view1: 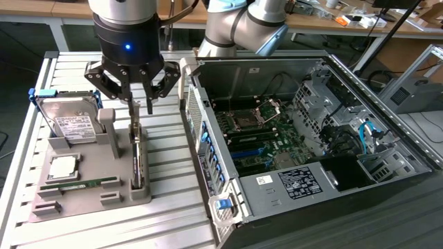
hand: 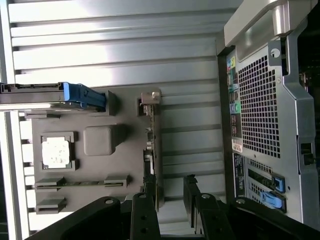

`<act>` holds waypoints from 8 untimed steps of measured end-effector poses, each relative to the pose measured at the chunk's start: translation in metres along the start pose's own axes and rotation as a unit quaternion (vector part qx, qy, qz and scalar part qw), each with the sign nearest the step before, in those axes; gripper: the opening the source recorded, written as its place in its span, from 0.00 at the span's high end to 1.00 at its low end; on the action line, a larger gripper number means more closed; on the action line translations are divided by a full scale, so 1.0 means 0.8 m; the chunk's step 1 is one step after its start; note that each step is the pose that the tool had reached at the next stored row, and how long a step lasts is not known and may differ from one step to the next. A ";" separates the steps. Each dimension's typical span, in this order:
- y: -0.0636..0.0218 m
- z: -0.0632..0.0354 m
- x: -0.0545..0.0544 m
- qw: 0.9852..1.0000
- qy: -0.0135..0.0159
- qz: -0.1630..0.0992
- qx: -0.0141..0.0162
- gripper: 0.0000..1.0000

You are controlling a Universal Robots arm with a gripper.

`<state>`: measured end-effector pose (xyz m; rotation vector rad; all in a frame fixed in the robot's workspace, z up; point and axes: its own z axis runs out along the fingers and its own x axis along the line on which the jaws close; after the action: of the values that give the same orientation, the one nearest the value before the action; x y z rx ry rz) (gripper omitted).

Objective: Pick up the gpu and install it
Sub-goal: 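Pick up the gpu and move the gpu toward the slot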

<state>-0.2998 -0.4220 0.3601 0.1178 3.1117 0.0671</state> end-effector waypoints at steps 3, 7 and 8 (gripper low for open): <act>-0.001 0.002 0.002 1.000 0.000 0.000 0.000 0.64; -0.001 0.004 0.003 1.000 0.000 0.000 0.000 0.64; -0.001 0.005 0.004 1.000 0.000 0.000 0.000 0.64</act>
<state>-0.3027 -0.4226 0.3559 0.1179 3.1117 0.0671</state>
